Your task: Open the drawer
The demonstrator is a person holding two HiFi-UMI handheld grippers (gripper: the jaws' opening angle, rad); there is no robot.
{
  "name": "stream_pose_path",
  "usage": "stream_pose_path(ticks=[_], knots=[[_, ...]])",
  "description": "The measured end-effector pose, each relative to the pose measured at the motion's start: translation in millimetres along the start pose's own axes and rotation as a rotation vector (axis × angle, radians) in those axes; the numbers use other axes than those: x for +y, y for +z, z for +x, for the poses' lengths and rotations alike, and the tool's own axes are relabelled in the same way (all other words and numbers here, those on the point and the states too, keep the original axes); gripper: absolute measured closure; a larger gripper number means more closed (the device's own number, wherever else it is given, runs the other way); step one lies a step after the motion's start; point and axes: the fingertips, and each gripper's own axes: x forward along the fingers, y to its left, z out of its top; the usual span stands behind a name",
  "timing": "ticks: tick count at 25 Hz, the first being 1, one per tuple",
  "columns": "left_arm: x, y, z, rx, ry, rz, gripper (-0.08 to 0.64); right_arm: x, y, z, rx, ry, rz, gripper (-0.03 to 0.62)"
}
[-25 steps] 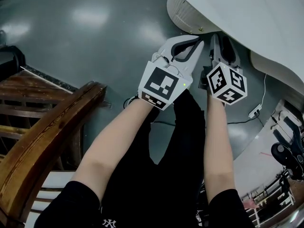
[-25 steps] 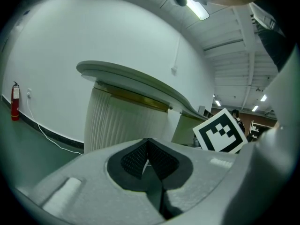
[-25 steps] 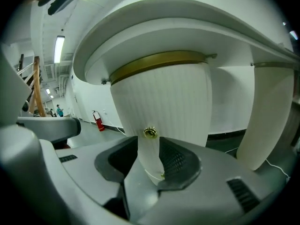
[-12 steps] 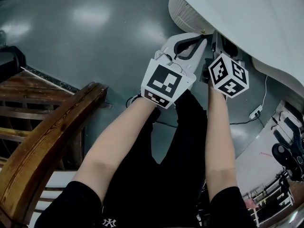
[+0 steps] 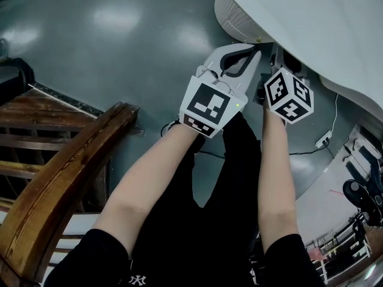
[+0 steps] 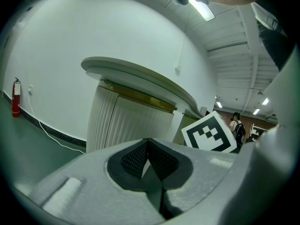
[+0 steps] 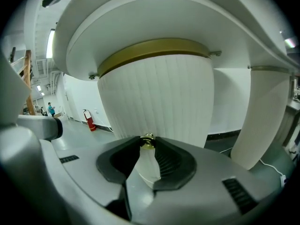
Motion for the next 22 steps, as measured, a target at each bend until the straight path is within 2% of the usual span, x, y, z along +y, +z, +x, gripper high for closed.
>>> stream_pose_path(ticks=[7, 22], knots=[[-4, 1, -11, 0.014, 0.003, -0.002, 0.551, 3, -13, -21, 0.014, -0.013, 0.005, 0.480], [-39, -2, -53, 0.075, -0.016, -0.001, 0.551, 16, -62, -90, 0.121, -0.016, 0.017, 0.480]])
